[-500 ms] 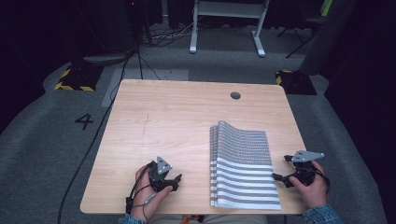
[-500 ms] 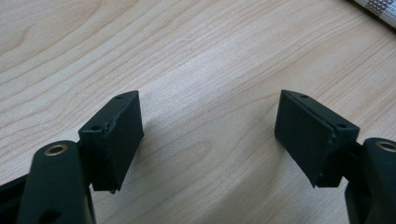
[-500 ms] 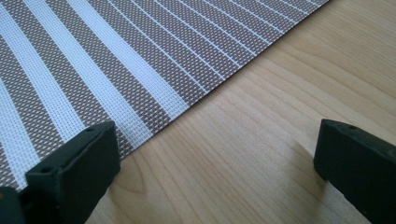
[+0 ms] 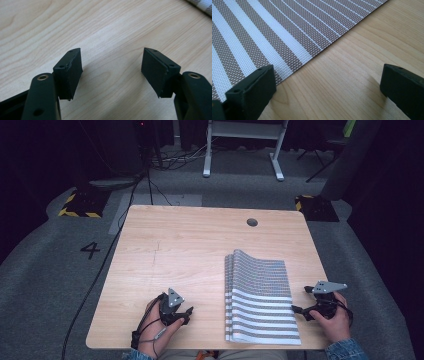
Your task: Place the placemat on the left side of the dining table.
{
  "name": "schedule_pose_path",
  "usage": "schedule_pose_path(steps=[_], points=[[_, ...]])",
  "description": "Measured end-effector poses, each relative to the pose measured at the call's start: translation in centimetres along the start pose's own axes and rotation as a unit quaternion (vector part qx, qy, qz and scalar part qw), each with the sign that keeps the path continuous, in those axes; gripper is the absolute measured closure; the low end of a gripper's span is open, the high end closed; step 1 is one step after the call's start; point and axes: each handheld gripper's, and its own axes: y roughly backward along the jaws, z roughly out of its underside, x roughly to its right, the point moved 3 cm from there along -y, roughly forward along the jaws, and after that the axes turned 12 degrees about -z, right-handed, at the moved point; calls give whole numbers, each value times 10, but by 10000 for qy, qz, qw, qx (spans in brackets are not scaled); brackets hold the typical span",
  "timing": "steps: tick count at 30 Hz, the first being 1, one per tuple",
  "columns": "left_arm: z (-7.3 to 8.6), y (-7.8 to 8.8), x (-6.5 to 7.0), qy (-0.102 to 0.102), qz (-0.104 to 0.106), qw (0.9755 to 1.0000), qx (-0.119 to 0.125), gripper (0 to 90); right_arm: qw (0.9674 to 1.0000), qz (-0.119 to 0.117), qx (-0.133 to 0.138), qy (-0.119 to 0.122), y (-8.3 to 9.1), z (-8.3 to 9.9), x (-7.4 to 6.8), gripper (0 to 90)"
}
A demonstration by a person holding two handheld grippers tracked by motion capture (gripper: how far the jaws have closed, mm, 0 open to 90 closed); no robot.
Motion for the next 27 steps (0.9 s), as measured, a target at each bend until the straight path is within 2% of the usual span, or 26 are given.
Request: schedule_pose_path(steps=[4, 7, 9, 11, 12, 14, 15, 19, 21, 24, 27], points=[[-9, 10, -2, 94, 3, 9997, 216, 354, 10000, 4, 3, -8, 0, 0, 1, 5], [-18, 19, -1, 206, 158, 9994, 246, 362, 10000, 4, 4, -10, 0, 0, 1, 4], [-24, 24, 1, 133, 219, 9991, 334, 363, 10000, 7, 5, -16, 0, 0, 1, 4], [-32, 29, 4, 0, 247, 9993, 276, 378, 10000, -3, 7, -22, 0, 0, 1, 4], [-35, 30, 7, 35, 328, 9990, 309, 390, 10000, -14, 5, -30, 0, 0, 1, 4], [-38, 31, 9, 59, 384, 9987, 341, 390, 10000, 0, 12, -14, 0, -1, 2, 4], [-44, 32, 13, 87, 510, 9979, 403, 390, 10000, -5, 8, -5, 0, -1, 2, 4], [-55, 32, 19, 35, 543, 9974, 465, 393, 10000, 13, 3, -21, -1, -1, 3, 5], [-61, 31, 25, 21, 660, 9968, 451, 397, 10000, 14, 8, -30, -1, -1, 3, 5], [-73, 25, 38, -41, 900, 9948, 477, 394, 10000, 16, 3, -20, -1, -1, 3, 5], [-78, 20, 44, -84, 971, 9940, 493, 389, 10000, 13, 6, -23, -1, -1, 3, 5]])
